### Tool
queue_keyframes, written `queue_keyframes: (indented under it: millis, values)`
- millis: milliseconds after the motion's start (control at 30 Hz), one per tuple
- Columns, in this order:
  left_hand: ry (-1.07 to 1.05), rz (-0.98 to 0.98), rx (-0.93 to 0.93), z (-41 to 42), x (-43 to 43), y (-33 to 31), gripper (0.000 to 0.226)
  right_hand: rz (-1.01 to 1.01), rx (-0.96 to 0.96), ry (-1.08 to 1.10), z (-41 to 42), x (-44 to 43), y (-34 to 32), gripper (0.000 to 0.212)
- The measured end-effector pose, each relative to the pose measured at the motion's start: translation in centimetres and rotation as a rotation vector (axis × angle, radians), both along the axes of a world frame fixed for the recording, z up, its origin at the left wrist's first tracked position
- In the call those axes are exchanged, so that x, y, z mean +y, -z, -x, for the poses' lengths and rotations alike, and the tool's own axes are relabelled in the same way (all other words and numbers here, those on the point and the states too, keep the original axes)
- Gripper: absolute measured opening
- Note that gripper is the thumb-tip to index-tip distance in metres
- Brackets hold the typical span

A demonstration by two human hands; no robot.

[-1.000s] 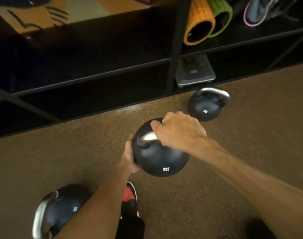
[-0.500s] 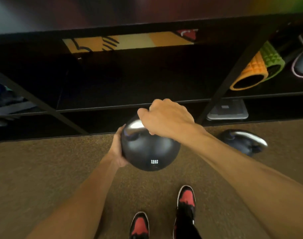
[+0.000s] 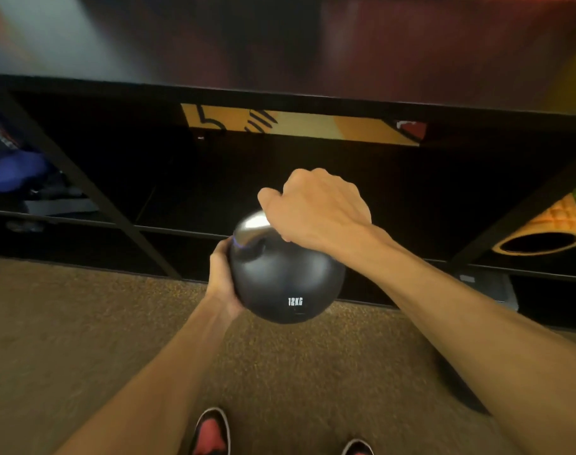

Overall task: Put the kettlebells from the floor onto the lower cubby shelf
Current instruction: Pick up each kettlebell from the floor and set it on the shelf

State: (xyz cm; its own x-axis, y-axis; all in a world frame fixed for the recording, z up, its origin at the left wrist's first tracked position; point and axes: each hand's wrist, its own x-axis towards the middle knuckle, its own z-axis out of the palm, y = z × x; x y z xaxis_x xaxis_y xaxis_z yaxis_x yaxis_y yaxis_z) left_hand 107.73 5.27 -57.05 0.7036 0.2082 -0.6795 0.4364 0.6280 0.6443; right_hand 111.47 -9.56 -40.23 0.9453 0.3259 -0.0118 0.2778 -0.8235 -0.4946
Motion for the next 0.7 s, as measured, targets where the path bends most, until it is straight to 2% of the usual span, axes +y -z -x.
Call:
queue_keyframes:
  millis: [133,367,467,700]
  values:
    - [-0.063,-0.005,-0.079,-1.9,1.2,0.9,0.047,0.003,-0.085,-0.01,-1.8,2.2,0.6,0.048]
    - [-0.129,0.013,-0.166,-5.4,4.1,3.7,0.05,0.038,-0.156,-0.047,-5.1,6.3,1.9,0.045]
    - [-0.147,-0.007,-0.205,-7.5,6.1,4.8,0.042,0.037,-0.218,-0.084,-6.5,8.1,2.7,0.043]
    - [-0.091,-0.112,-0.266,-12.1,10.3,5.4,0.048,0.083,-0.335,-0.068,-10.9,12.6,2.8,0.038]
